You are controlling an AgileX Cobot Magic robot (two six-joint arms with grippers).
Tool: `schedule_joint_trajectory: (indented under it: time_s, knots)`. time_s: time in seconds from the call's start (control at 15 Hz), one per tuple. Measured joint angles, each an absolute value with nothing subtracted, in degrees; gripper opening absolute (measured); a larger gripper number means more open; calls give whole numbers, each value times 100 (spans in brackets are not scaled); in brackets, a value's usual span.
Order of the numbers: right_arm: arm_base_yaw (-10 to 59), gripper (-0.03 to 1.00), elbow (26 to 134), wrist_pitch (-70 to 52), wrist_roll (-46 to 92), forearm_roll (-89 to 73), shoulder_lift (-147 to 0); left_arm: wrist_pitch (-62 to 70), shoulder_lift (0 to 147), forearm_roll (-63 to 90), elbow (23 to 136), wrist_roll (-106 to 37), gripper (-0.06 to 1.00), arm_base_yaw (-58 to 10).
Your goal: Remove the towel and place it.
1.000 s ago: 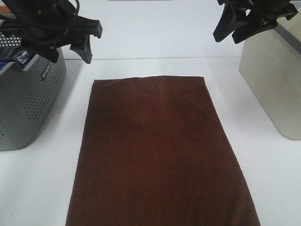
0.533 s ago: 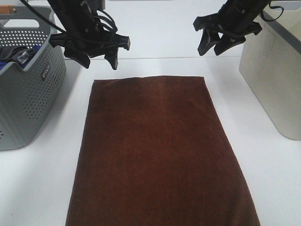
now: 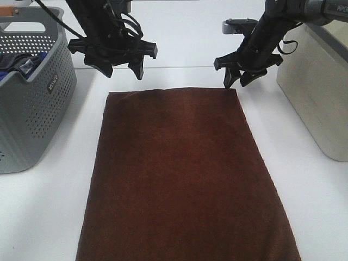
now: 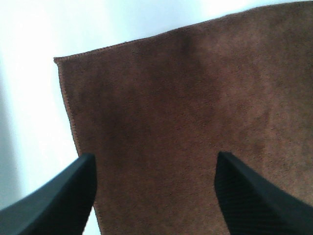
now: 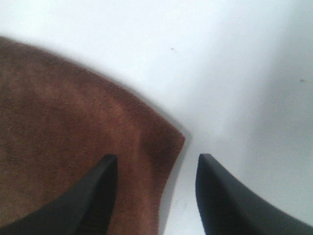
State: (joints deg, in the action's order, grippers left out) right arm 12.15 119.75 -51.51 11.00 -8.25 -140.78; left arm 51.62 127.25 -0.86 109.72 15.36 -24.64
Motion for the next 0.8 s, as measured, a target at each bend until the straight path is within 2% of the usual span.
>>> schedule_joint_trajectory:
  time_s: [0.53,0.67,0.73,0.8]
  knots:
    - [1215,46,12066,-4738,945,-493,-14565,5180,12725,-86,10972,1444,66,-2464]
    - [1215,41,12084,-4693,945,-441,-14588,5191,12725,-86,10972,1432,66,-2464]
    - [1215,34,12084,-4693,945,-441,-14588,5191,12725,-86,10972,1432,66,-2464]
    - [1215,23,12084,-4710,945,-441,-14588,5191,12725,-86,10972,1432,66,-2464]
